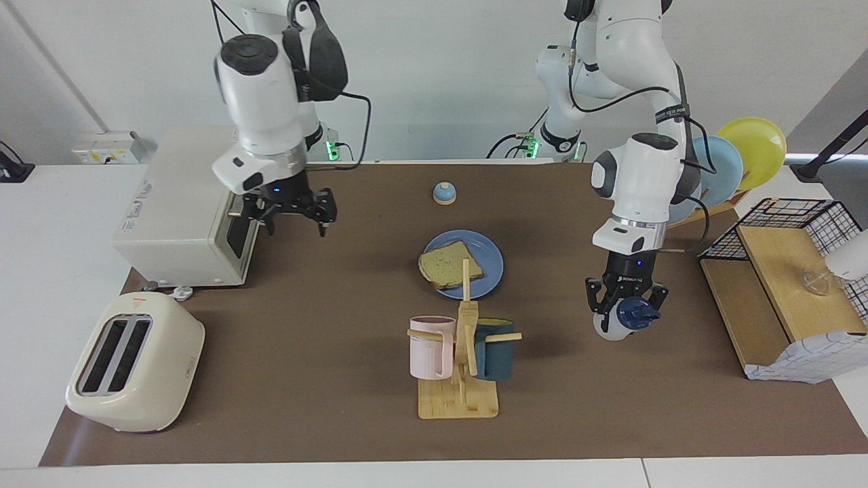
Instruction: Put bread on plate and add seasoning
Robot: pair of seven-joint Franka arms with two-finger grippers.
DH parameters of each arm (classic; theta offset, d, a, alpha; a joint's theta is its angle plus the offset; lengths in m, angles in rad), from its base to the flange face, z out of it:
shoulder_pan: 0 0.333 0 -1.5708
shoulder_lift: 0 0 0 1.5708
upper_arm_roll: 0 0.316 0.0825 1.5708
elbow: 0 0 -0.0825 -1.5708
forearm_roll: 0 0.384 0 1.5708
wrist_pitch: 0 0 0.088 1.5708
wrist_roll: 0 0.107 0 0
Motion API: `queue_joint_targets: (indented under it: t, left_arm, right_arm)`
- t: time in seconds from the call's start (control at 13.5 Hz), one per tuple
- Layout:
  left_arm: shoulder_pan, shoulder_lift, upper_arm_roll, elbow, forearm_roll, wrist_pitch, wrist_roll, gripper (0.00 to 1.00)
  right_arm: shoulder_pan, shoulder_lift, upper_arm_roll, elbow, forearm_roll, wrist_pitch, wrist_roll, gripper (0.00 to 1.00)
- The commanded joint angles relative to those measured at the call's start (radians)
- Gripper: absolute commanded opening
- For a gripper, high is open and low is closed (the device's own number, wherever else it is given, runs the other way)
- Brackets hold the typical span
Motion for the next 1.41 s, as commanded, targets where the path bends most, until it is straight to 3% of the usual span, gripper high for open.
queue_joint_targets:
  t: [0.0, 0.74, 1.11, 1.34]
  left_arm:
    - [-0.001, -0.067, -0.012, 0.009, 0.013, -0.165, 0.108, 0.00]
    - [-0.036, -0.331, -0.027, 0.000, 0.000, -0.755, 0.598, 0.00]
    - [-0.071, -0.363, -0.029, 0.001, 0.000, -0.854, 0.696, 0.00]
    - [-0.071, -0.375, -0.044, 0.001, 0.000, -0.891, 0.758, 0.00]
  right_arm:
    - [-0.069, -0.063, 0.012, -0.019, 0.021, -0.106, -0.116, 1.00]
    - [-0.114, -0.103, 0.024, -0.022, 0.053, -0.148, -0.193, 1.00]
    - [-0.097, -0.108, 0.032, -0.039, 0.073, -0.191, -0.199, 1.00]
    - [-0.098, -0.112, 0.033, -0.008, 0.265, -0.243, -0.188, 1.00]
